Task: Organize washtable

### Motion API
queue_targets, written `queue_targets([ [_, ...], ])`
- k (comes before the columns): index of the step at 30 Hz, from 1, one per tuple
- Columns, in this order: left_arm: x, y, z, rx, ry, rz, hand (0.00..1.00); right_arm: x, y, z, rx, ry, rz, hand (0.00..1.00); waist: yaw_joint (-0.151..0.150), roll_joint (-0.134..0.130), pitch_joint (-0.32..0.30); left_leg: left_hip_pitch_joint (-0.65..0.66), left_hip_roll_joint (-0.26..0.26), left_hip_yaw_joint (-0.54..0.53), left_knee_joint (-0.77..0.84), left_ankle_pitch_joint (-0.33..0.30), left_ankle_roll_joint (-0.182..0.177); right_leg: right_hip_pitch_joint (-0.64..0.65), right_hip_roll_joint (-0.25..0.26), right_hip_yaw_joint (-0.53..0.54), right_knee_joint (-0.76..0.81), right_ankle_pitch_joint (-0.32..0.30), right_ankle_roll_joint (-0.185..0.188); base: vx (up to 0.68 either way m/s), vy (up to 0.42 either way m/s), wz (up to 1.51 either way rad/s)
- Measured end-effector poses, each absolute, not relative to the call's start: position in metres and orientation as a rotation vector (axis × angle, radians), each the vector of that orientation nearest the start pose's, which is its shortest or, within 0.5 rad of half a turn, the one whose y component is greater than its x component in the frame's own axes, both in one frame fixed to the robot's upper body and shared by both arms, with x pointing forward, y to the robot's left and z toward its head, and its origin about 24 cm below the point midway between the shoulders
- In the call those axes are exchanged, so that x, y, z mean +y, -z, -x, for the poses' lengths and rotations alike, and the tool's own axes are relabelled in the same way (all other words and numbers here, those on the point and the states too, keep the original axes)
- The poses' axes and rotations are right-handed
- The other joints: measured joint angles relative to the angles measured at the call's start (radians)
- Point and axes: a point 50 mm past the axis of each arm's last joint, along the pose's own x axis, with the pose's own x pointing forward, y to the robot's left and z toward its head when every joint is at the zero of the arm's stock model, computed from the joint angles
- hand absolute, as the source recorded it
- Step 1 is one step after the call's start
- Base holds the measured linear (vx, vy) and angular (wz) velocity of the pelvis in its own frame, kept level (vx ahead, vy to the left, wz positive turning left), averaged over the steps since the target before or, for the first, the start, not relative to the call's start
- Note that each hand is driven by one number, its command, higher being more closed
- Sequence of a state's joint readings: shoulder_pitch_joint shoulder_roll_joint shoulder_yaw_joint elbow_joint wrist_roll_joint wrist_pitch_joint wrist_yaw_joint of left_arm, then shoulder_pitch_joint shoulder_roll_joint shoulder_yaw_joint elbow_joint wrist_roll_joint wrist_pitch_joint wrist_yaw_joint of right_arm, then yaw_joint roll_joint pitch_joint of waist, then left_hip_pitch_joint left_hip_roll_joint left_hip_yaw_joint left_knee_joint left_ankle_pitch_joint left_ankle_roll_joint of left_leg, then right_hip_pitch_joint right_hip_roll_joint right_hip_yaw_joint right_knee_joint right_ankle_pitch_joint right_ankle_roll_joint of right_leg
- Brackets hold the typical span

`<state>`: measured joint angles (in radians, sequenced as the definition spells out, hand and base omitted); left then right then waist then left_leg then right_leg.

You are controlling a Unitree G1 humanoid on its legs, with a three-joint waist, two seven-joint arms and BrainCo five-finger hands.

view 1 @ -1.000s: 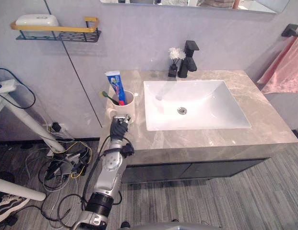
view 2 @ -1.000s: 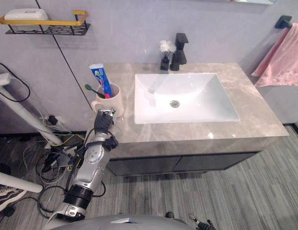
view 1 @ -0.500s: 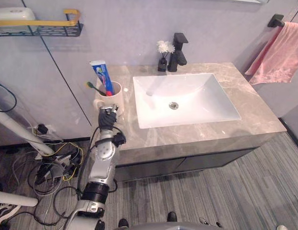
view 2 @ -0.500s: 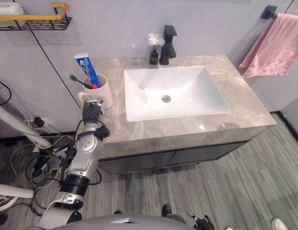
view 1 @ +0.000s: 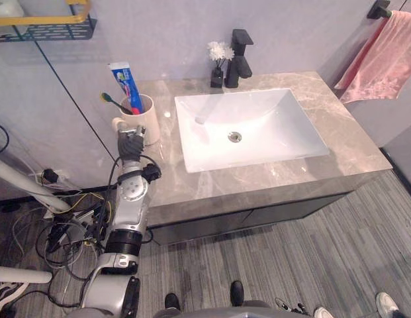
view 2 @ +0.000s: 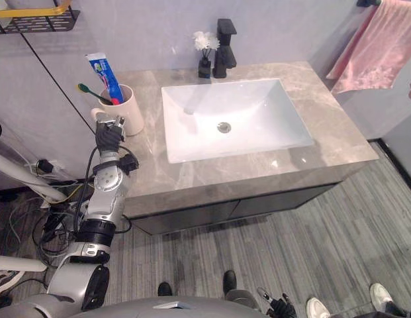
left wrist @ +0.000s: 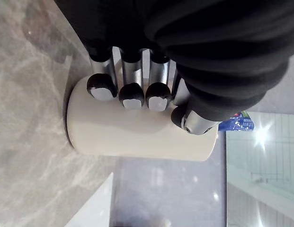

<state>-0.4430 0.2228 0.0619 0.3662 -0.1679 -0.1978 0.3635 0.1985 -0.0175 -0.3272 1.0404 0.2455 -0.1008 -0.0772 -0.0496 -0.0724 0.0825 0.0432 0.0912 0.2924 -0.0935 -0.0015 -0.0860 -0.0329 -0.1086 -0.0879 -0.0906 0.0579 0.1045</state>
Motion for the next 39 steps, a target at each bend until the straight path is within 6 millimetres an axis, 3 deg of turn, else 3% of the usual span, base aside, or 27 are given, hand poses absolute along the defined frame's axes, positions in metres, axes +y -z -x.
queue_targets([
  [6, 0.217, -0.135, -0.346, -0.330, -0.394, -0.034, 1.00, -0.211, 0.162, -0.055, 1.036, 0.602, -0.294, 0.00, -0.002, -0.001, 0.027, -0.028, -0.001, 0.024, 0.001, 0.000, 0.000, -0.042, 0.001, 0.027, 0.001, 0.009, 0.003, 0.01, 0.003, -0.13],
  [9, 0.211, -0.156, -0.353, -0.388, -0.382, -0.018, 1.00, -0.212, 0.160, -0.060, 1.015, 0.600, -0.295, 0.00, 0.002, -0.011, 0.061, -0.064, 0.001, 0.030, 0.044, -0.016, 0.004, -0.070, -0.002, 0.044, 0.015, 0.010, 0.003, 0.00, 0.006, -0.09],
  [17, 0.207, -0.177, -0.365, -0.427, -0.384, 0.001, 1.00, -0.212, 0.160, -0.060, 1.012, 0.604, -0.301, 0.00, 0.000, -0.023, 0.120, -0.143, 0.005, 0.054, 0.173, -0.080, 0.019, -0.129, -0.013, 0.091, 0.047, 0.018, 0.011, -0.03, 0.027, -0.14],
  [22, 0.228, -0.195, -0.372, -0.439, -0.461, 0.003, 1.00, -0.213, 0.160, -0.059, 1.010, 0.618, -0.306, 0.00, -0.002, -0.026, 0.125, -0.210, 0.024, 0.075, 0.282, -0.135, 0.027, -0.164, -0.012, 0.125, 0.049, 0.035, 0.017, -0.03, 0.038, -0.17],
  [27, 0.242, -0.202, -0.370, -0.455, -0.510, 0.014, 1.00, -0.213, 0.160, -0.058, 1.010, 0.627, -0.314, 0.00, -0.006, -0.027, 0.133, -0.242, 0.039, 0.068, 0.346, -0.164, 0.030, -0.168, -0.008, 0.127, 0.051, 0.040, 0.019, -0.02, 0.015, -0.02],
  [31, 0.241, -0.213, -0.366, -0.510, -0.507, 0.029, 1.00, -0.211, 0.160, -0.059, 1.001, 0.624, -0.322, 0.00, -0.006, -0.025, 0.149, -0.256, 0.039, 0.050, 0.366, -0.169, 0.035, -0.165, -0.012, 0.106, 0.056, 0.039, 0.019, -0.02, 0.014, 0.13],
  [35, 0.229, -0.231, -0.348, -0.645, -0.452, 0.045, 1.00, -0.205, 0.161, -0.059, 1.003, 0.619, -0.343, 0.00, -0.003, -0.024, 0.149, -0.258, 0.037, 0.016, 0.376, -0.169, 0.035, -0.143, -0.014, 0.072, 0.056, 0.034, 0.014, 0.00, -0.003, 0.24],
  [39, 0.200, -0.215, -0.314, -0.731, -0.348, 0.103, 1.00, -0.206, 0.161, -0.058, 1.006, 0.621, -0.341, 0.00, 0.009, -0.015, 0.145, -0.204, 0.024, -0.015, 0.344, -0.168, 0.035, -0.079, -0.022, 0.033, 0.057, 0.010, 0.012, 0.03, -0.006, 0.25],
])
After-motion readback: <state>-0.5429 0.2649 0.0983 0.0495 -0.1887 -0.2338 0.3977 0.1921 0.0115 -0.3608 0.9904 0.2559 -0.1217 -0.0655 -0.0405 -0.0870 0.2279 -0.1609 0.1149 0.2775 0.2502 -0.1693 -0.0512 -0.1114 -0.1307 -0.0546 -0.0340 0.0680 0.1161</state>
